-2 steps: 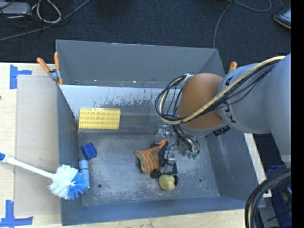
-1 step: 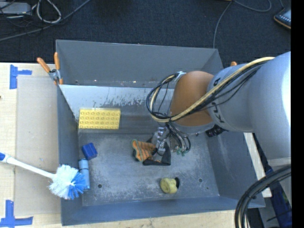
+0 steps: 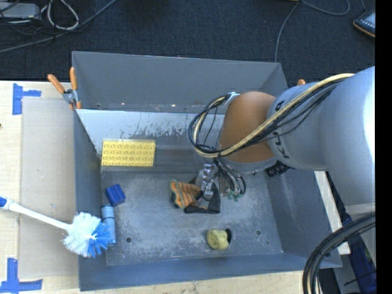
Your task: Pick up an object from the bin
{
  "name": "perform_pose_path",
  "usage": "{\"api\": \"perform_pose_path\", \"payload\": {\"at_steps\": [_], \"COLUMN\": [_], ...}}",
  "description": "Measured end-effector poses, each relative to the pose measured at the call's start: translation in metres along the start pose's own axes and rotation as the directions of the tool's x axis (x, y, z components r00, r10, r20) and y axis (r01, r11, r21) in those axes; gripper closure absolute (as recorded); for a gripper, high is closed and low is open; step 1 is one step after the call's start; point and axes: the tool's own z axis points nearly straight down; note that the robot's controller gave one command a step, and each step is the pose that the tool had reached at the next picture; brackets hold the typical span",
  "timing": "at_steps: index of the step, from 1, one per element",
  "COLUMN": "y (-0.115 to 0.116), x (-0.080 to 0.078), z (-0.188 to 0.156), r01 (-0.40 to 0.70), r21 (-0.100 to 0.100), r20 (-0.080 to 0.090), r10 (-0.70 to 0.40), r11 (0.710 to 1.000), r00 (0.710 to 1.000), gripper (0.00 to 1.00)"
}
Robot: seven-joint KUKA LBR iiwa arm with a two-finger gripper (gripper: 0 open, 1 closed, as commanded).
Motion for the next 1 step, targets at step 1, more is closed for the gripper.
{"api": "perform_pose_path", "payload": {"at_steps": [1], "y": [0.0050], "x": [-0.0040], "z": [-0.0004], "r01": [0.221], "r21": [0.002], "r20": [0.007], "r10": [-0.221], "r11": [0.975], "r00": [0.975], "gripper": [1.00]}}
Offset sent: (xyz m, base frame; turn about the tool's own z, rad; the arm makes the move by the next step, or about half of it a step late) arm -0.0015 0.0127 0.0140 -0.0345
